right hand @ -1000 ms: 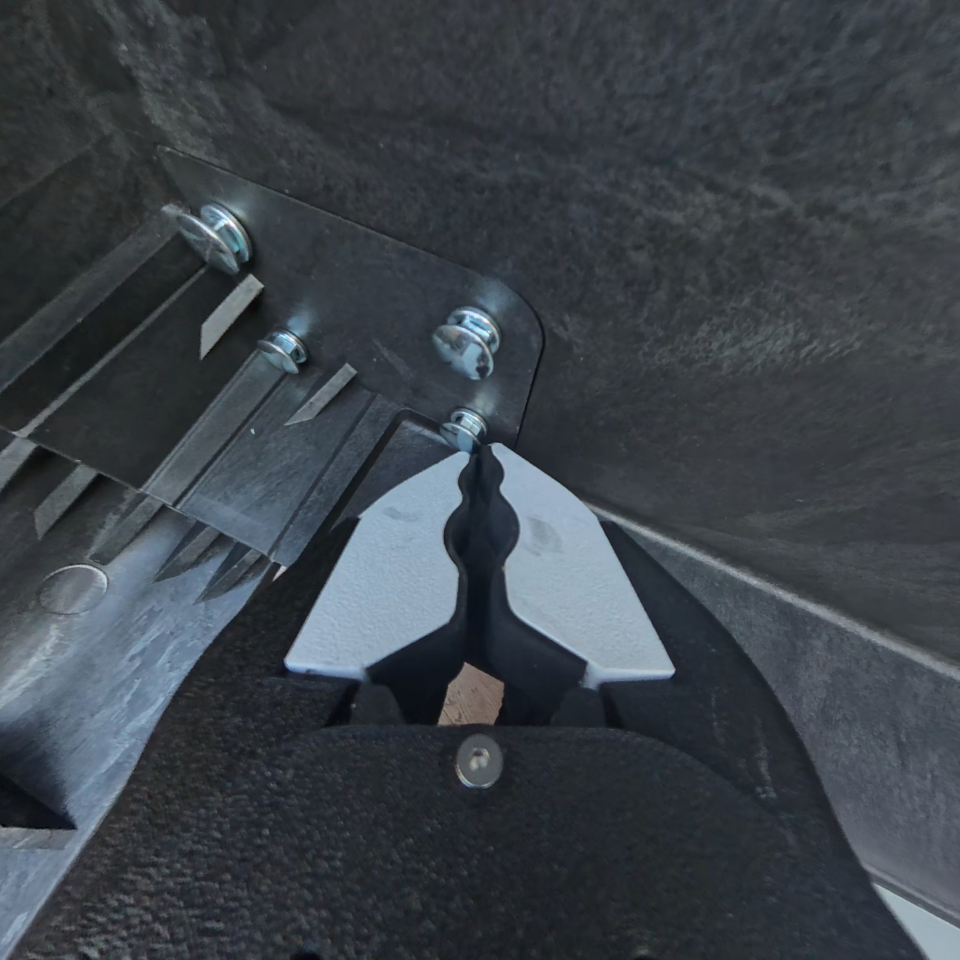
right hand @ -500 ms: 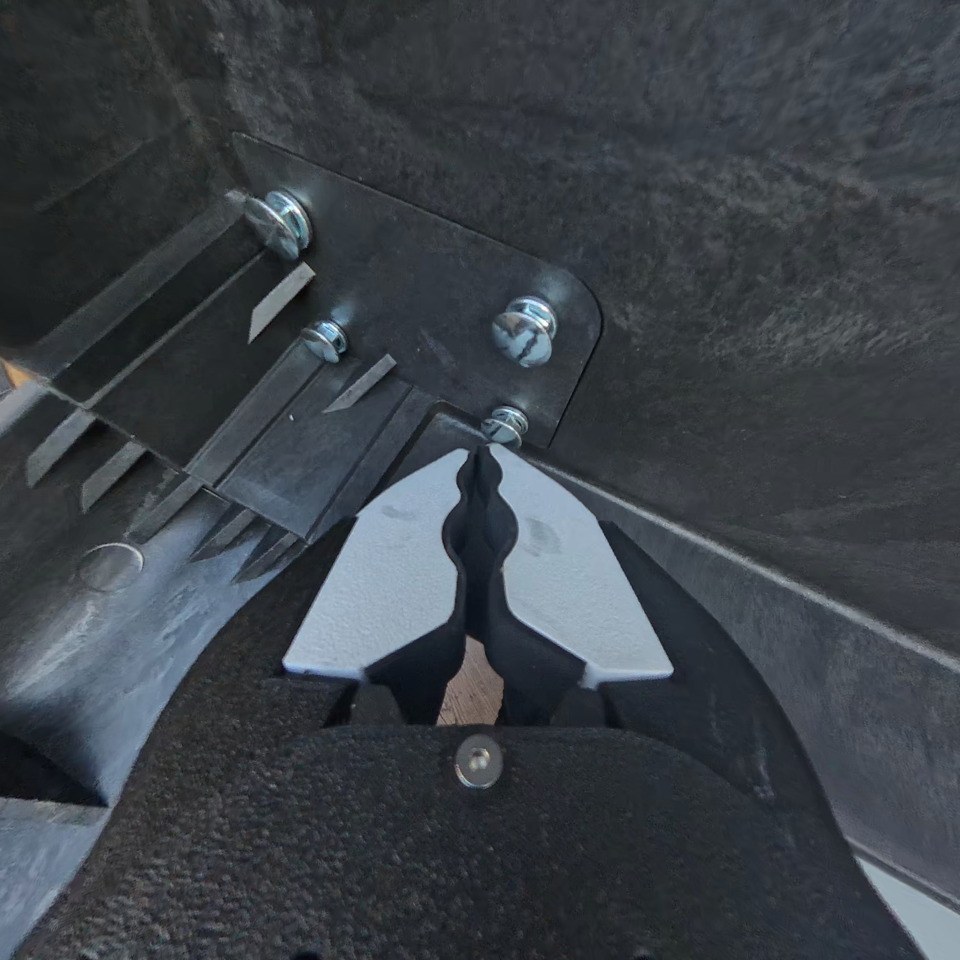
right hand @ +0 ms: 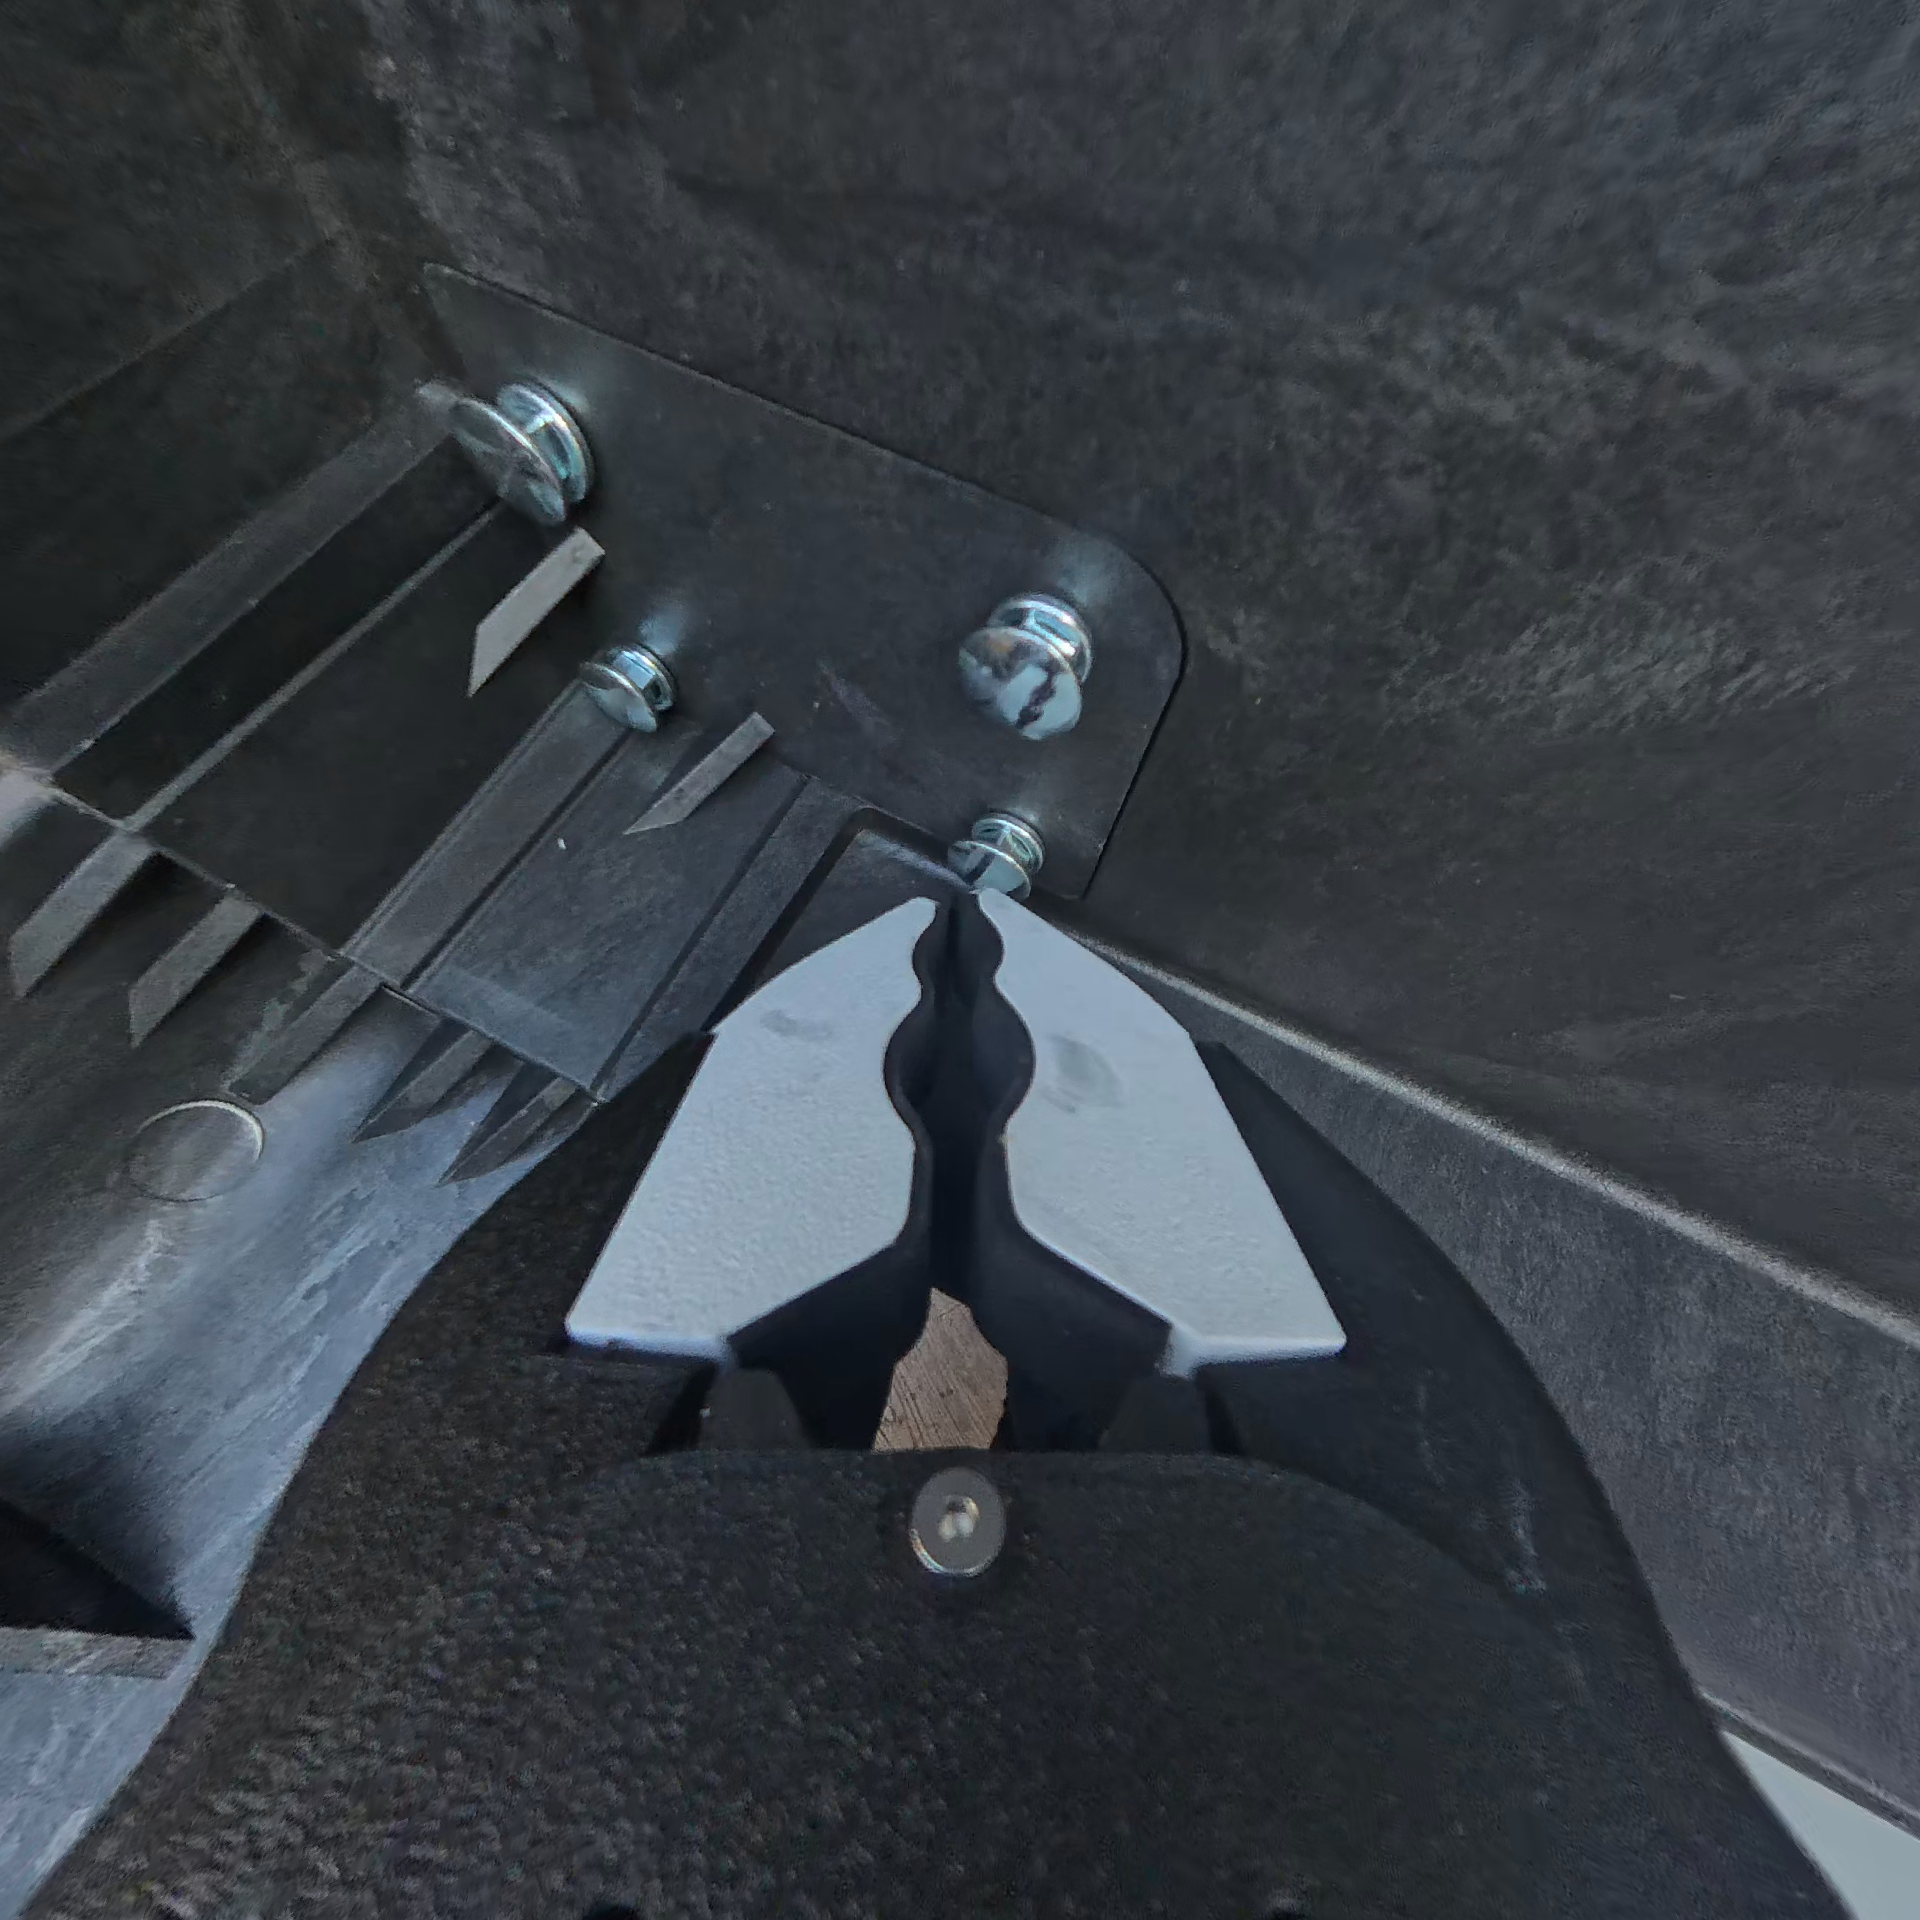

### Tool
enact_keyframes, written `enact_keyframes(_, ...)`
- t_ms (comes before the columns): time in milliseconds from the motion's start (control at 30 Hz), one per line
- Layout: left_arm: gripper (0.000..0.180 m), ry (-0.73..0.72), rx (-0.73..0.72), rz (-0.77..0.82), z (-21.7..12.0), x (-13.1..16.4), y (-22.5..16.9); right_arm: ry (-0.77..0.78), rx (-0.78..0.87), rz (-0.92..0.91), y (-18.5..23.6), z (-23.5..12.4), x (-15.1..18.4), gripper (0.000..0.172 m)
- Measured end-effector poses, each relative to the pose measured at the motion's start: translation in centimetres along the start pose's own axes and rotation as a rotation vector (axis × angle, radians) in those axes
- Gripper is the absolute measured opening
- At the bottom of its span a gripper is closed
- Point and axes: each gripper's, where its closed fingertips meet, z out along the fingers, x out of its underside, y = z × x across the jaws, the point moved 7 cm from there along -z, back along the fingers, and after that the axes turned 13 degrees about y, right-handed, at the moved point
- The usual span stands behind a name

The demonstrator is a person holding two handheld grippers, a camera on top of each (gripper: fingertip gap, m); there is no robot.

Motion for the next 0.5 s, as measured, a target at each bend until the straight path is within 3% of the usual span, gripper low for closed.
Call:
enact_keyframes(333, 0.077, -0.001, 0.002, 0.003, -0.01, -0.01, -0.01, -0.015, 0.079, -0.023, 0.1, -0.25, 0.04, 0.001)
enact_keyframes(500, 0.077, -0.001, 0.002, 0.004, -0.01, -0.02, -0.03, -0.029, 0.118, -0.029, 0.07, -0.3, -0.05, 0.011)
